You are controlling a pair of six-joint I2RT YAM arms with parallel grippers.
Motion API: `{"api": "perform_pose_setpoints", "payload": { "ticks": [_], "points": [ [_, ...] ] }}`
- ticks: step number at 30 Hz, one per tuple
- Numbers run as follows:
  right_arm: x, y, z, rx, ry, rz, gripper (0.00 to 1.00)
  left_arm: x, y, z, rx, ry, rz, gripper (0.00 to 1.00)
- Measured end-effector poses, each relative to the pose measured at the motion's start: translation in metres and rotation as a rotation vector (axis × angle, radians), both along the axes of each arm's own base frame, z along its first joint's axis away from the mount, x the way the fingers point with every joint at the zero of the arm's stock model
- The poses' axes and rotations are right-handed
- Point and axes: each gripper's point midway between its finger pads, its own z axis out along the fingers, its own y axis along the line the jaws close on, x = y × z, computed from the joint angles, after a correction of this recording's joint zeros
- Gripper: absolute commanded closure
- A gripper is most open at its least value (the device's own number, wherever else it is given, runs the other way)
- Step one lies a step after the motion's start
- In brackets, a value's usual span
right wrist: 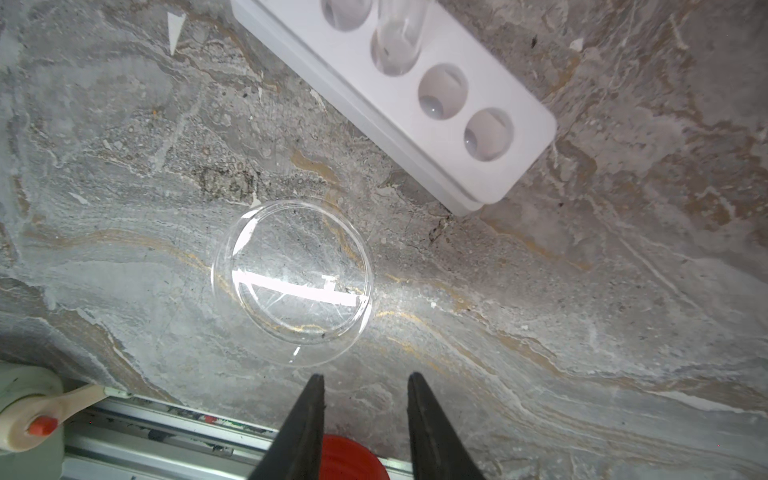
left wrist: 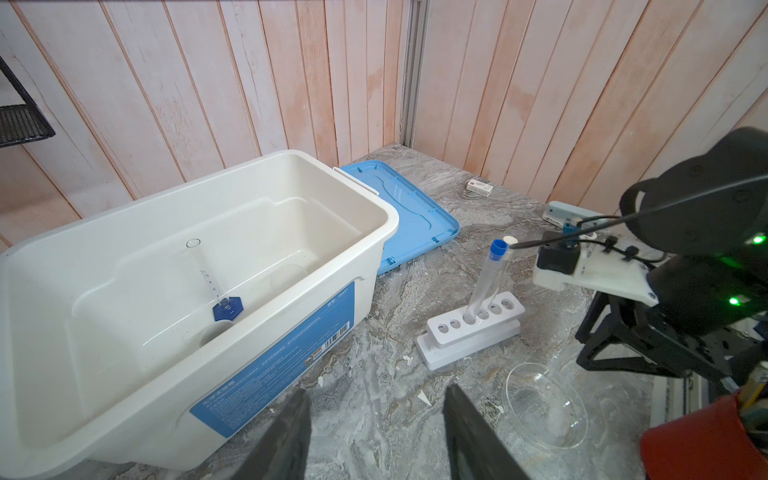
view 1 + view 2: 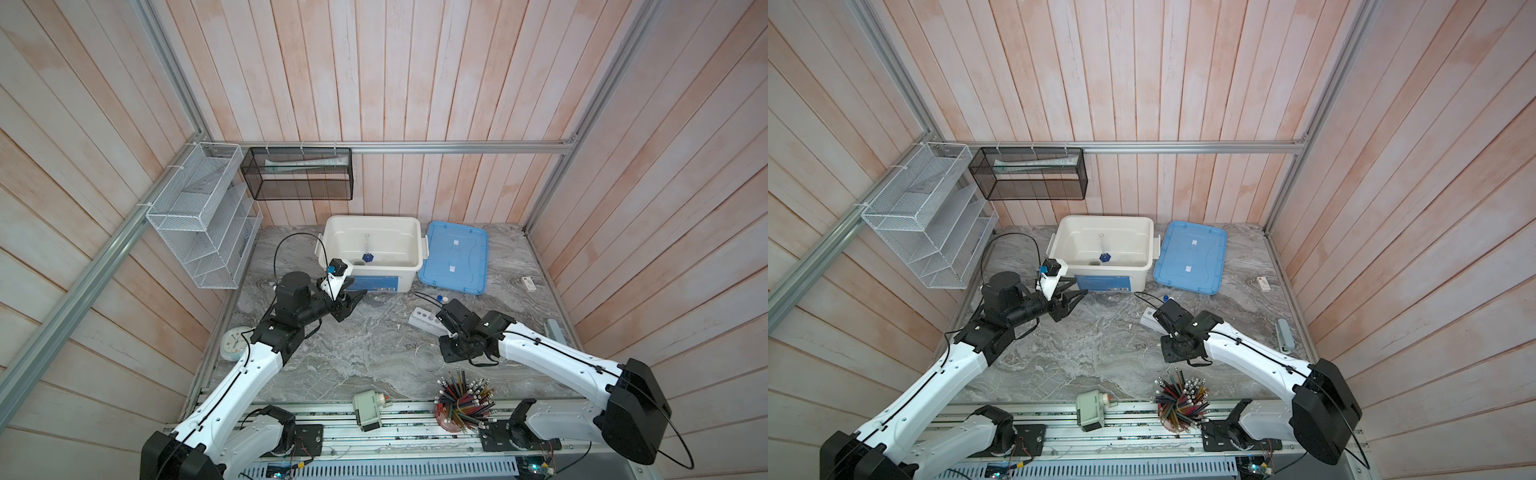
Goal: Organize the chemistry lab equipment
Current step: 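Lower the right gripper over the clear petri dish beside the rack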
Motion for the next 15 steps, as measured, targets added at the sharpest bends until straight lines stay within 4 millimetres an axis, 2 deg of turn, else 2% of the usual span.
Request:
{"api": "perform_pose_setpoints", "payload": {
  "ticks": [7, 15],
  "points": [
    [-0.001, 0.003, -0.019, 0.027, 0.014, -0.042, 0.68, 0.000, 0.000, -0.001, -0.001, -0.002, 0.000, 0.47],
    [0.002, 0.009, -0.031, 0.071, -0.002, -0.080, 0.71, 0.000, 0.000, 0.000, -0.002, -0.005, 0.000, 0.47]
  ]
}}
